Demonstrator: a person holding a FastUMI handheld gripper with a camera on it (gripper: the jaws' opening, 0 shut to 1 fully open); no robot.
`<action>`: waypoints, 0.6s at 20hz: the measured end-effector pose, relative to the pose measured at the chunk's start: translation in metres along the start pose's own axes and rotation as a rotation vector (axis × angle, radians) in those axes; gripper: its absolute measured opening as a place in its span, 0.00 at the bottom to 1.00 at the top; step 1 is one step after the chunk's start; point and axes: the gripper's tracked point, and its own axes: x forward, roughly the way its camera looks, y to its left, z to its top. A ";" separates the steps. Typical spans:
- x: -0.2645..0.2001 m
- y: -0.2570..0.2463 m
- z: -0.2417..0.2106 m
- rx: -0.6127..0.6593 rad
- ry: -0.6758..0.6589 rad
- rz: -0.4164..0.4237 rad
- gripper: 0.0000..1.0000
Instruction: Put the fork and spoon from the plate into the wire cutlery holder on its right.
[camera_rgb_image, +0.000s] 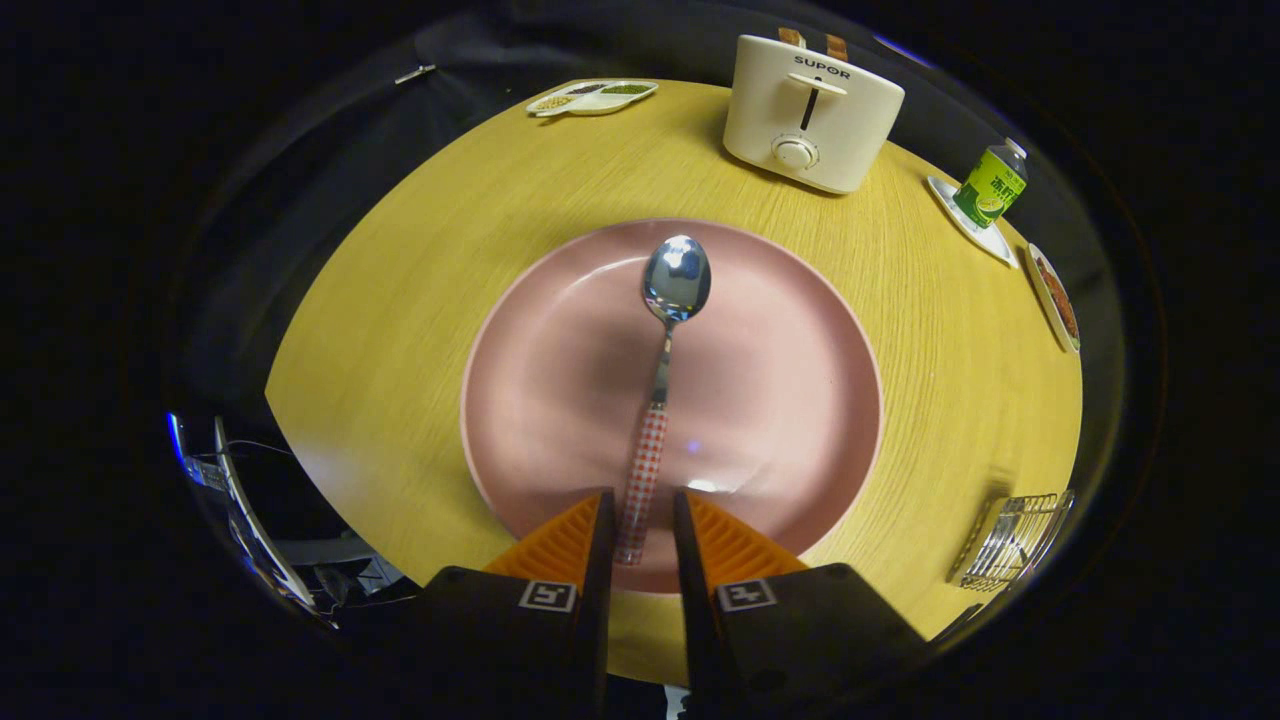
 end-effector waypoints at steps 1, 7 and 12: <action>0.008 -0.001 -0.002 0.024 -0.002 0.006 0.27; 0.009 -0.004 0.000 0.040 -0.003 0.104 0.14; -0.010 -0.016 -0.001 0.053 -0.010 0.138 0.08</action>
